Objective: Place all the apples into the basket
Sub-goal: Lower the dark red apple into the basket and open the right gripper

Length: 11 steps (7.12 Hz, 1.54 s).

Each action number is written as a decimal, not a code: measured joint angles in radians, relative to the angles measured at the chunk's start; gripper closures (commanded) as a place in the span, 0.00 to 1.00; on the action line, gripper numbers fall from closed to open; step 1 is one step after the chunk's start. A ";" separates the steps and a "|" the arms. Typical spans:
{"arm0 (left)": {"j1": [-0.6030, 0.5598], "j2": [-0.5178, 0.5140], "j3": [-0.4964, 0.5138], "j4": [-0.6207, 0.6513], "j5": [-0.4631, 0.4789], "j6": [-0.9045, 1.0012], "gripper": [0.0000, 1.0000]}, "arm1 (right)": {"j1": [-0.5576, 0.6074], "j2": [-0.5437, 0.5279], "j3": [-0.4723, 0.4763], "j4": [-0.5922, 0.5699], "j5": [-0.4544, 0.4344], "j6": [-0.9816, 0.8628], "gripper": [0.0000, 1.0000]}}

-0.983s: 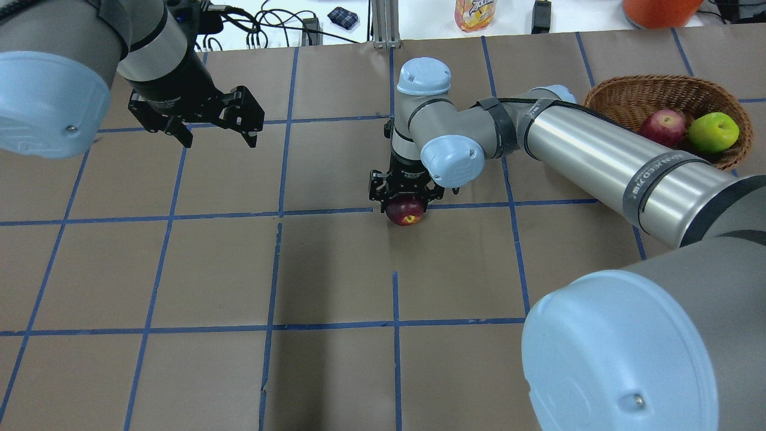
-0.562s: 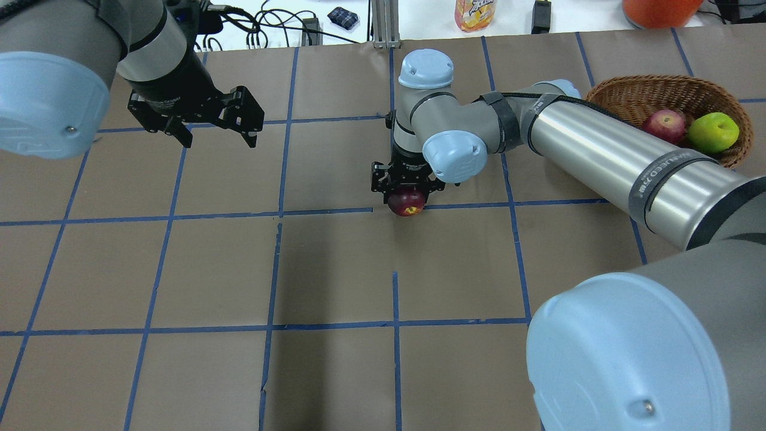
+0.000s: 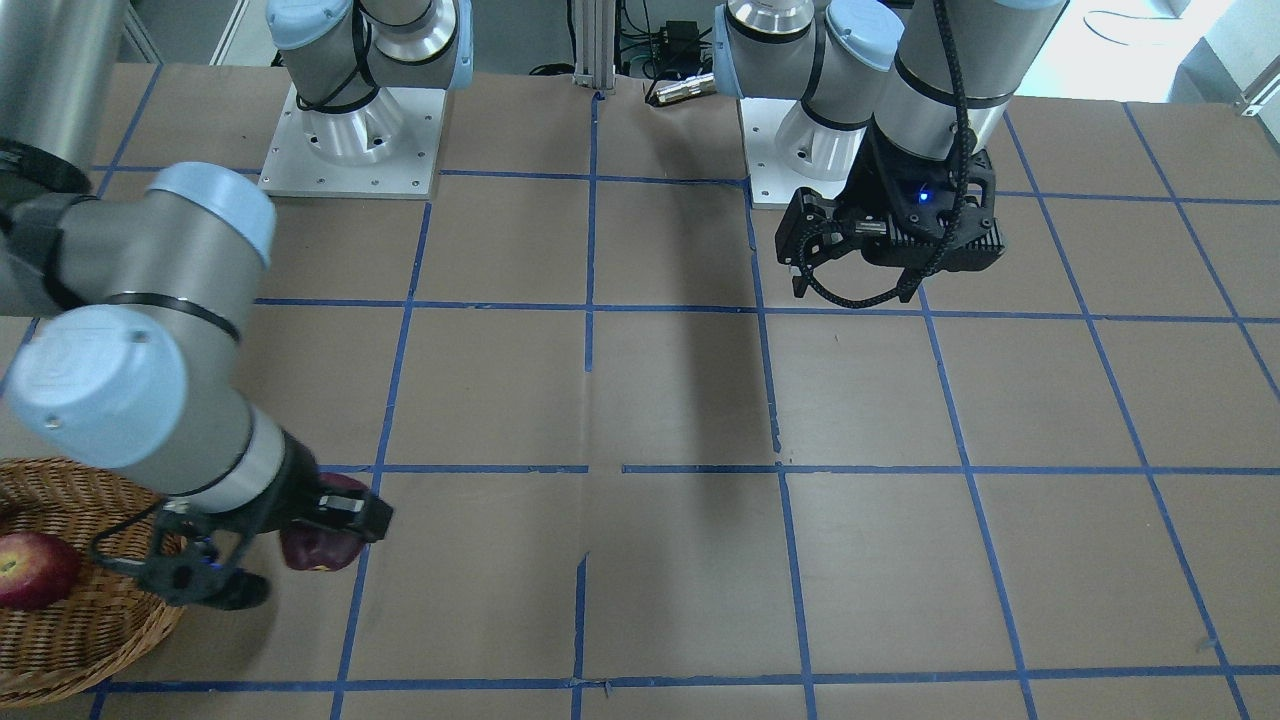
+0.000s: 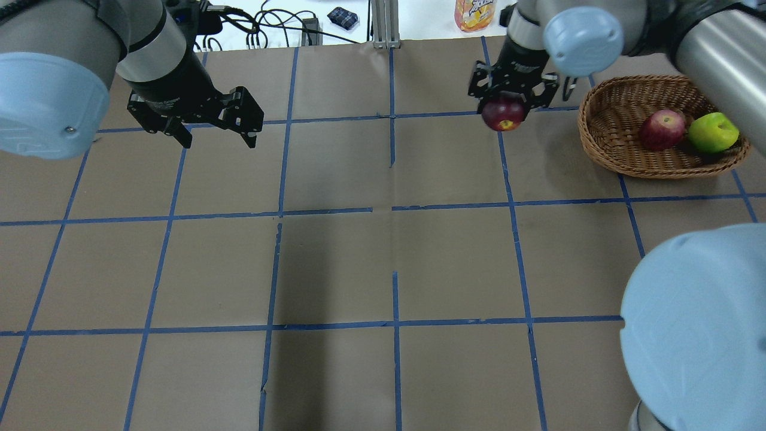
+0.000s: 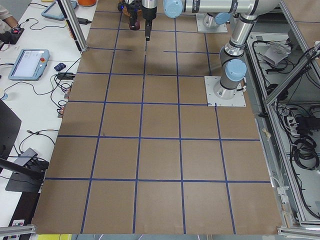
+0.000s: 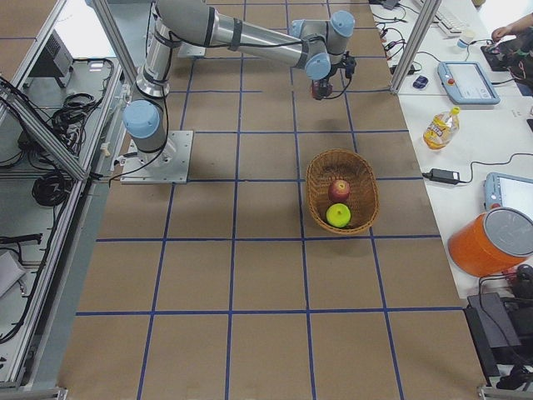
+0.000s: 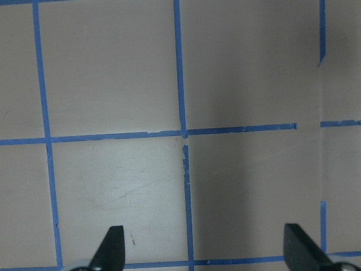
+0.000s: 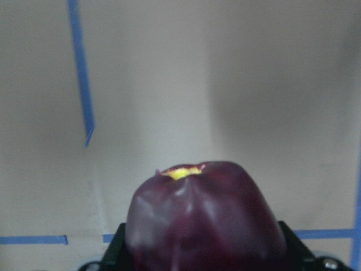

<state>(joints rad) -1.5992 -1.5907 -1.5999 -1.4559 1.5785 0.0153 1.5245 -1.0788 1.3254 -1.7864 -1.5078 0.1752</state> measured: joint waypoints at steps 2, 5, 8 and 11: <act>0.000 0.000 -0.002 -0.001 0.000 0.000 0.00 | -0.143 0.005 -0.033 0.015 -0.069 -0.137 1.00; 0.000 0.000 -0.002 -0.001 0.000 0.000 0.00 | -0.283 0.085 -0.032 -0.048 -0.083 -0.252 1.00; 0.000 0.001 -0.001 -0.001 0.000 0.000 0.00 | -0.297 0.114 0.019 -0.064 -0.083 -0.247 0.69; 0.001 0.001 0.001 -0.001 -0.001 0.000 0.00 | -0.298 0.129 0.058 -0.142 -0.078 -0.250 0.00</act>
<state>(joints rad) -1.5985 -1.5893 -1.5990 -1.4565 1.5775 0.0153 1.2267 -0.9499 1.3832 -1.9285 -1.5857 -0.0748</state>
